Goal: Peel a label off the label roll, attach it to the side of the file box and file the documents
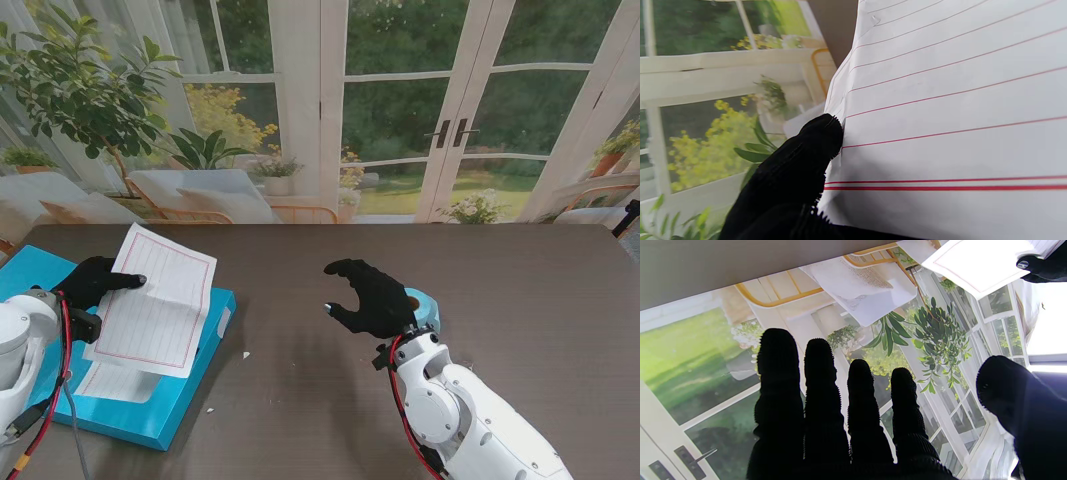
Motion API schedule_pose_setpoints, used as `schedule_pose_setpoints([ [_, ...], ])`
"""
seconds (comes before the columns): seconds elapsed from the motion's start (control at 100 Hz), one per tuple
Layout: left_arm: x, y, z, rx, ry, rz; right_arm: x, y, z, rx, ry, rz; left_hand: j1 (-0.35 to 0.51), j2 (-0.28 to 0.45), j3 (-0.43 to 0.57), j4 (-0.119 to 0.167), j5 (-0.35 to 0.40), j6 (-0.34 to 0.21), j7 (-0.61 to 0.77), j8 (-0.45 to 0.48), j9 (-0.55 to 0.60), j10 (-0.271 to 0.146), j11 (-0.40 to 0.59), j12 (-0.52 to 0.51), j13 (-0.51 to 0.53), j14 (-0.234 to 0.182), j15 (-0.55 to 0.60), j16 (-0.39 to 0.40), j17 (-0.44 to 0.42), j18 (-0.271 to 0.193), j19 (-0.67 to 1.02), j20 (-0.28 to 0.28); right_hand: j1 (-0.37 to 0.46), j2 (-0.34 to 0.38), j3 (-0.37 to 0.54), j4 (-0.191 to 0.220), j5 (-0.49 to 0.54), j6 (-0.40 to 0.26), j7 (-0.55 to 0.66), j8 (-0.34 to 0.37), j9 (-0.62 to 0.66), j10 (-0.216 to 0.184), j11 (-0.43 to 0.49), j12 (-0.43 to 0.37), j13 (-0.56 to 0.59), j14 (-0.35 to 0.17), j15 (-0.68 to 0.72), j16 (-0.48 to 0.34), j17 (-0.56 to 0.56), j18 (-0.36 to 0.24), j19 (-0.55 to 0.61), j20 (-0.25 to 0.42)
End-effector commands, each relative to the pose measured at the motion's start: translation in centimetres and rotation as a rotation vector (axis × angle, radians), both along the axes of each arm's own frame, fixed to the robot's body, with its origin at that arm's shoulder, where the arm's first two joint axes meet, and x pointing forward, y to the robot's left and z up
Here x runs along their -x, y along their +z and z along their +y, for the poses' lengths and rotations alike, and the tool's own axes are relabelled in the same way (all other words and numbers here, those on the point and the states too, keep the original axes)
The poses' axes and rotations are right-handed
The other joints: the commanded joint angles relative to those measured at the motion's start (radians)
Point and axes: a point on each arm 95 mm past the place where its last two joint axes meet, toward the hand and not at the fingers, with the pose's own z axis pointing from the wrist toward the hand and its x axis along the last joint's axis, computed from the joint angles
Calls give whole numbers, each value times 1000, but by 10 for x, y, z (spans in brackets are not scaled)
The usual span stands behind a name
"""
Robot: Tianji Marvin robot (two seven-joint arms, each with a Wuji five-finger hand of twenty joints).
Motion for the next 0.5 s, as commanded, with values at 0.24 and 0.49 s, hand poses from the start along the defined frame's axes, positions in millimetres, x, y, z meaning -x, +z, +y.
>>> schedule_pose_setpoints([
  [0.24, -16, -9, 22, -201, -3, 118, 5, -10, -1, 10, 19, 47, 69, -19, -10, 47, -31, 10, 37, 9, 6, -49, 7, 21, -6, -31, 13, 14, -16, -7, 9, 28, -41, 52, -23, 25, 12, -18, -19, -6, 23, -22, -18, -9, -21, -4, -13, -8, -440, 15, -23, 13],
  [0.49, -23, -25, 21, -348, -59, 189, 6, -16, -3, 12, 18, 69, 69, -12, -28, 41, -36, -3, 41, 8, 0, -54, 4, 21, -14, -36, 11, 13, -22, -16, 10, 31, -41, 60, -24, 26, 10, -12, -20, -4, 23, -24, -18, -8, -21, -4, -14, -7, -440, 15, -23, 14],
])
